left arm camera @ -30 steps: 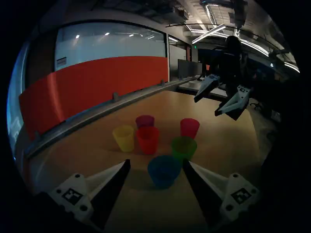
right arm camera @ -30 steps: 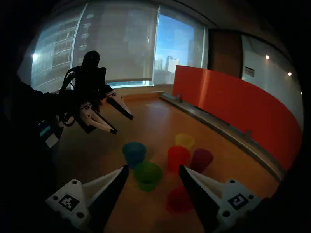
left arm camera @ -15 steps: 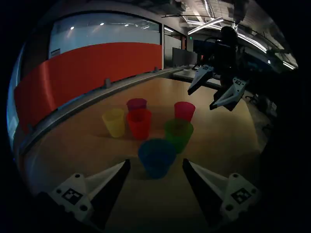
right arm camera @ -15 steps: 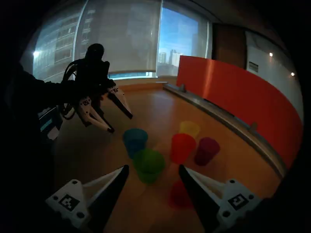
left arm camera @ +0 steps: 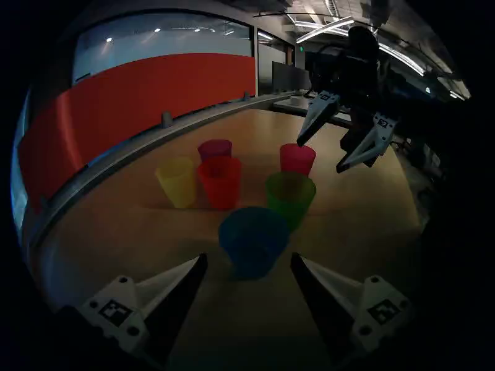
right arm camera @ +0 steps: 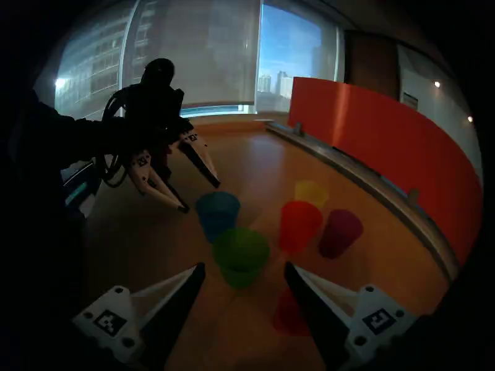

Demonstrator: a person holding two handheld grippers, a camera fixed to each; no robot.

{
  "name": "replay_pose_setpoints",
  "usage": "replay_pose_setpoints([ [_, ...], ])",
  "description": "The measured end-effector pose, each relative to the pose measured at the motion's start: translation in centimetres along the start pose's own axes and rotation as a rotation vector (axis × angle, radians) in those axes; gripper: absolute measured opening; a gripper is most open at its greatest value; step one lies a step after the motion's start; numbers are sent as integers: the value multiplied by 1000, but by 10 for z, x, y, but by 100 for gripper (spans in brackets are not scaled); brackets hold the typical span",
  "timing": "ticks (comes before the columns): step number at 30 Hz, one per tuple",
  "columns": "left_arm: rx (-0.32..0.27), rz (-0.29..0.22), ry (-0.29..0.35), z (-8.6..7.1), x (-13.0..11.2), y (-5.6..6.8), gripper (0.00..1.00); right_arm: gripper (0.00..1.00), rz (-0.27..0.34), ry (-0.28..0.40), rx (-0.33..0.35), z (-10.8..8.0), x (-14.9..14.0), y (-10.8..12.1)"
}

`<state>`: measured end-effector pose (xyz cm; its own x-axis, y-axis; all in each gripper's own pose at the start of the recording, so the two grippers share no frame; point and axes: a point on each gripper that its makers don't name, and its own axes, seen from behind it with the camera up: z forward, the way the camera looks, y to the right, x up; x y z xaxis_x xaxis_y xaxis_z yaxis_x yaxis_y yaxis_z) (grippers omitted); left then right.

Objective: Pour water

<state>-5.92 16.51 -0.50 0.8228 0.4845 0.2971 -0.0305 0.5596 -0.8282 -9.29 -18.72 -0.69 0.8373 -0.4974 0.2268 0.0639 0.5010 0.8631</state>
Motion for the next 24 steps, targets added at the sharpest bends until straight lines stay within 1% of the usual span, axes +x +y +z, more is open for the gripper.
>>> replay_pose_setpoints([
  [9, -22, -8, -6, 10, -1, -1, 100, 99, -22, -28, 18, 19, -2, -1],
  [15, -24, 2, -9, 18, 0, -4, 100, 99, -29, -44, 37, 30, -1, -4],
  [18, -33, 1, -11, 21, 0, -4, 100, 99, -34, -54, 41, 35, -3, -4],
  [21, -53, 1, -10, 22, 0, -1, 100, 99, -35, -64, 45, 40, -4, -5],
  [24, -56, -3, -10, 25, 0, -1, 100, 99, -37, -71, 49, 44, -4, -6],
])
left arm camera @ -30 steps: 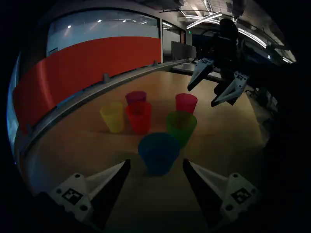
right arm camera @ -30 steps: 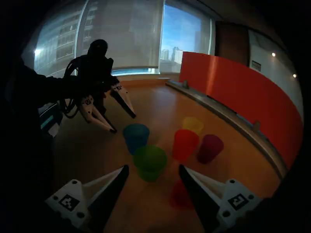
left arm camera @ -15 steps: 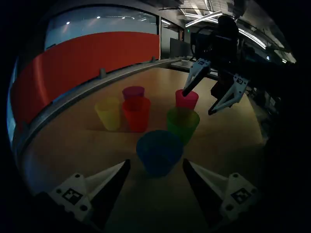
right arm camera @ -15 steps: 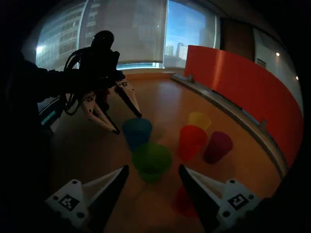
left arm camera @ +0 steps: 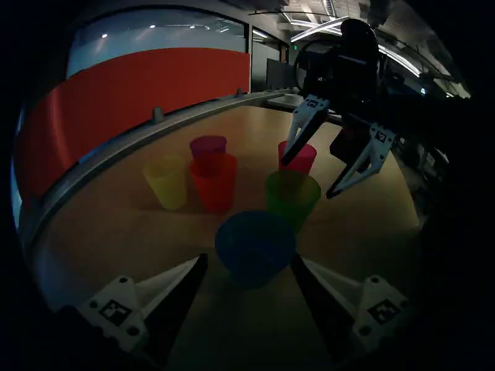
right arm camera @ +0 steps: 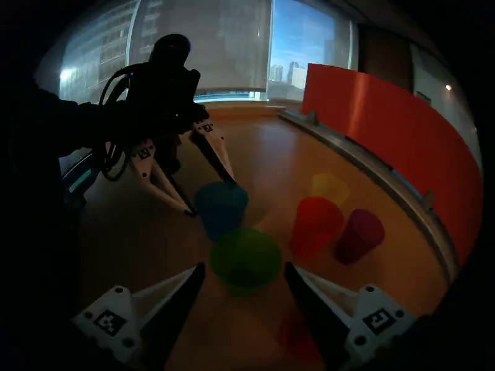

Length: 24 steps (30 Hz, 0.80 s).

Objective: Pour water

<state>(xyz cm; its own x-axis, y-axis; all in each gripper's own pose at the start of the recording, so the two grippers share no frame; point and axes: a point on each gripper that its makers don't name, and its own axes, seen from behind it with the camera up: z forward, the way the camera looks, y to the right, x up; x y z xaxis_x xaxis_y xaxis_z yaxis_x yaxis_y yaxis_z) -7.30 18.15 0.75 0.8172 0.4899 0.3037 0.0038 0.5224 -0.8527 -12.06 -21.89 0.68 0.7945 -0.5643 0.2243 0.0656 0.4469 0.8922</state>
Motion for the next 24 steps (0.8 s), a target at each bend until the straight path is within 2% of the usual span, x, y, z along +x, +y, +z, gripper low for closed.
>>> replay_pose_setpoints([
  [6, -7, -6, 4, 6, 2, 0, 100, 99, -1, -8, 1, 7, -1, 1],
  [12, -32, 5, 1, 11, 3, 7, 100, 99, 2, -15, 7, 13, -2, 3],
  [24, -39, 10, 1, 19, 7, 6, 100, 100, -1, -27, 16, 22, -3, 6],
])
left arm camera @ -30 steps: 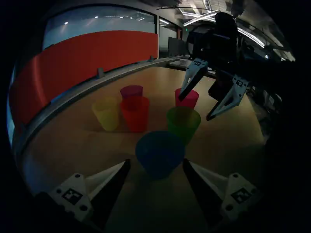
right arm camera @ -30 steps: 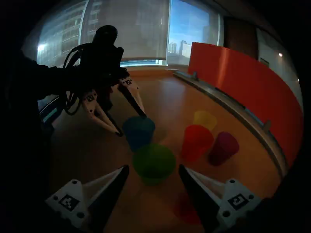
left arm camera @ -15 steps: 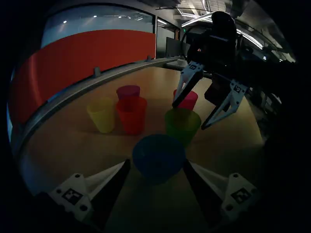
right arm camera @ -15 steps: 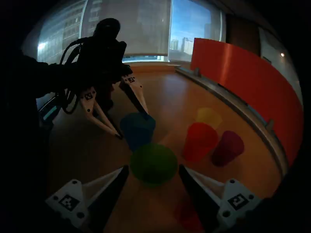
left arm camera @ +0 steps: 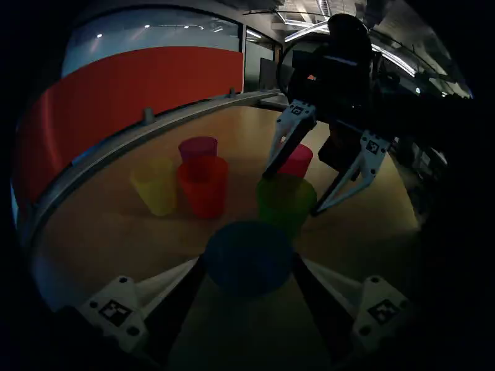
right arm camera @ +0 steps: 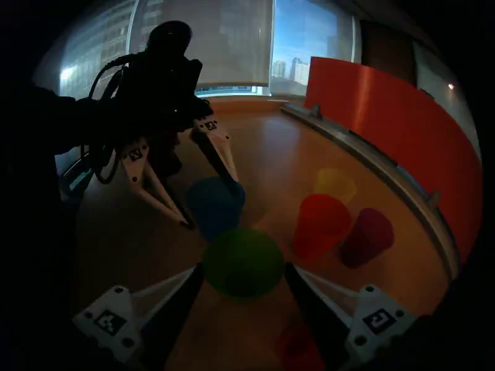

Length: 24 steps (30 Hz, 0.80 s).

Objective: Pour water

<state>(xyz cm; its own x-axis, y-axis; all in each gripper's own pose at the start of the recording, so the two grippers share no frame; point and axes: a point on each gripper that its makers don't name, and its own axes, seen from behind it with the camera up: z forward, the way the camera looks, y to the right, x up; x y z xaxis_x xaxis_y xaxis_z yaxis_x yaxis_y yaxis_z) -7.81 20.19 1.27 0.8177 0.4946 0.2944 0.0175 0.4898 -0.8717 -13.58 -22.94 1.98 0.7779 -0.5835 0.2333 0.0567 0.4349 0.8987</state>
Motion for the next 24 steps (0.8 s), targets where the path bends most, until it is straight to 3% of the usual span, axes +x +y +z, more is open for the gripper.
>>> replay_pose_setpoints([
  [9, 8, -4, -6, 3, -2, -1, 94, 100, -4, -4, 2, 3, -2, 0],
  [11, 10, -3, -6, 3, -2, -2, 88, 100, -4, -3, 2, 3, -1, 0],
  [24, 18, 4, -10, 2, -3, -3, 87, 100, -11, -7, 8, 5, -1, -1],
])
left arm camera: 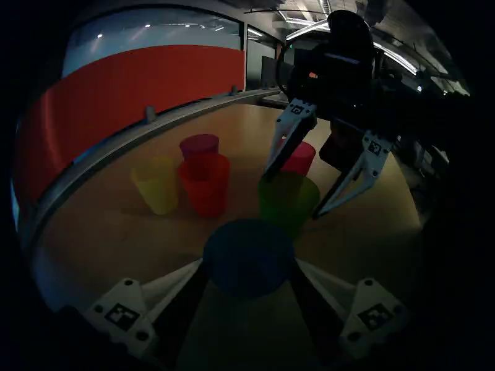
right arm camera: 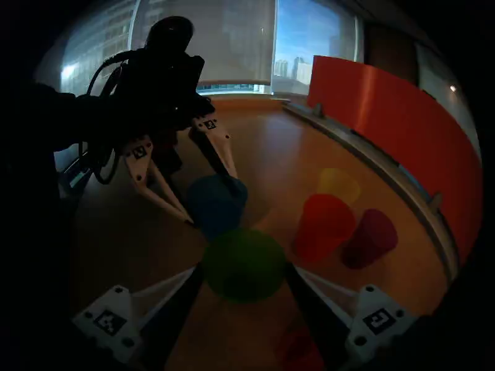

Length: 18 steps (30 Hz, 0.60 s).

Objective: Pour water

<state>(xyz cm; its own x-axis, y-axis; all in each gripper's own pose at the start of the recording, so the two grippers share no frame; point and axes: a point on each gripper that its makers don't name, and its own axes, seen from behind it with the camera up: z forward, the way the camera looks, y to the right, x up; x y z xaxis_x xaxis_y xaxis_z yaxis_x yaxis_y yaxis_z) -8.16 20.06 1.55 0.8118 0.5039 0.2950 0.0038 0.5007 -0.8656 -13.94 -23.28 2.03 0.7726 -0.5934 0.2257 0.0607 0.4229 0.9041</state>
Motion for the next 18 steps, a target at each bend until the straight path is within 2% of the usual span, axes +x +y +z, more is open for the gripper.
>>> replay_pose_setpoints([
  [8, -1, -3, 0, 0, 0, -1, 87, 99, 3, 0, 4, 4, -2, -1],
  [18, 0, -6, 2, -1, 0, -1, 86, 92, 21, 19, 8, 6, 0, -3],
])
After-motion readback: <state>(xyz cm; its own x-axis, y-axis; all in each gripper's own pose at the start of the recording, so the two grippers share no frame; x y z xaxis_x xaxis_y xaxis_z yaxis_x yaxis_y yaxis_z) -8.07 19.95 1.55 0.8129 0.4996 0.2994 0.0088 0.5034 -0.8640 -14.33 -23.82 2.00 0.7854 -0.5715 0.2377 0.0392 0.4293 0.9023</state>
